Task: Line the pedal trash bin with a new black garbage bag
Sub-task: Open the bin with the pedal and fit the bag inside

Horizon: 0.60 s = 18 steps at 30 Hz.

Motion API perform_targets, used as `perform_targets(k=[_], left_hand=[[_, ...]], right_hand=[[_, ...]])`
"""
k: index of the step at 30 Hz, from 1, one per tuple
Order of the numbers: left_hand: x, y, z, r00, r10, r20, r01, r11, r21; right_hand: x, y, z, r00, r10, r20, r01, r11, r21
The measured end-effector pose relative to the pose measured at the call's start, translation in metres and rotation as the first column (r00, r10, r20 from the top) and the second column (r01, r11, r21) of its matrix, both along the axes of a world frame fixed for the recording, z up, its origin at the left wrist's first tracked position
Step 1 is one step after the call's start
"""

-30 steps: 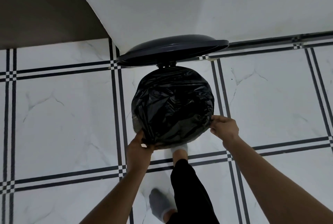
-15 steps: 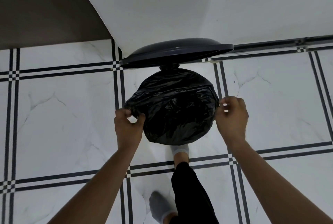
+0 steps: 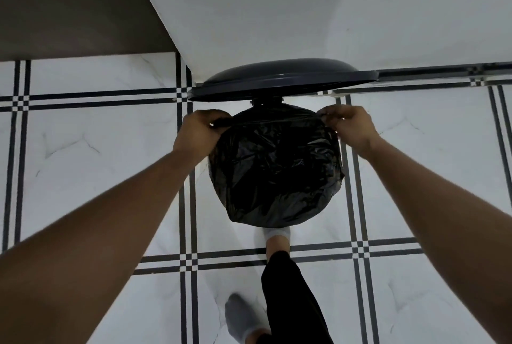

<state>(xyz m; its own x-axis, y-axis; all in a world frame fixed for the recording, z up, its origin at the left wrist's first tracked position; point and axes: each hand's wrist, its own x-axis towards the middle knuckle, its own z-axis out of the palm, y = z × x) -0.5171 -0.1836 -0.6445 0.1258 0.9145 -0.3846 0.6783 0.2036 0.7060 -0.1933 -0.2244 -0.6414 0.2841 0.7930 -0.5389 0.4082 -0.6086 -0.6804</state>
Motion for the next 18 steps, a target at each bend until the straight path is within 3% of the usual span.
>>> perform_targets(k=[2, 4, 6, 8, 9, 11, 12, 14, 16, 18], left_hand=[[0.008, 0.014, -0.004, 0.998, 0.058, 0.04, -0.056, 0.997, -0.059], [0.015, 0.024, -0.008, 0.986, 0.149, 0.073, -0.133, 0.974, -0.185], [0.019, 0.032, -0.011, 0.964, 0.261, 0.047, -0.236, 0.926, -0.293], [0.019, 0.035, -0.011, 0.949, 0.312, -0.052, -0.31, 0.882, -0.355], [0.018, 0.036, -0.012, 0.94, 0.328, -0.089, -0.337, 0.865, -0.372], [0.013, 0.036, -0.015, 0.91, 0.411, -0.059, -0.389, 0.794, -0.468], [0.01, 0.035, -0.016, 0.885, 0.466, -0.01, -0.395, 0.739, -0.546], [0.0, 0.036, -0.014, 0.832, 0.544, 0.108, -0.33, 0.642, -0.692], [-0.011, 0.034, -0.013, 0.781, 0.581, 0.228, -0.236, 0.613, -0.754], [-0.019, 0.03, -0.013, 0.744, 0.595, 0.304, -0.213, 0.642, -0.736]], right_hand=[[0.004, 0.012, 0.0, 0.99, -0.047, -0.132, 0.035, 0.995, -0.092], [0.002, 0.025, -0.004, 0.985, -0.091, -0.147, 0.069, 0.987, -0.148], [-0.004, 0.036, -0.011, 0.997, -0.034, 0.066, 0.044, 0.988, -0.148], [-0.015, 0.039, -0.012, 0.881, 0.109, 0.46, -0.052, 0.989, -0.136], [-0.026, 0.036, -0.009, 0.824, 0.079, 0.562, -0.062, 0.997, -0.049], [-0.057, 0.014, 0.005, 0.858, -0.075, 0.507, -0.073, 0.961, 0.266], [-0.077, -0.003, 0.012, 0.883, -0.066, 0.464, -0.144, 0.904, 0.402], [-0.116, -0.039, 0.014, 0.902, 0.116, 0.417, -0.322, 0.824, 0.467], [-0.142, -0.064, -0.006, 0.878, 0.321, 0.355, -0.421, 0.87, 0.256], [-0.154, -0.064, -0.039, 0.815, 0.489, 0.311, -0.478, 0.871, -0.118]])
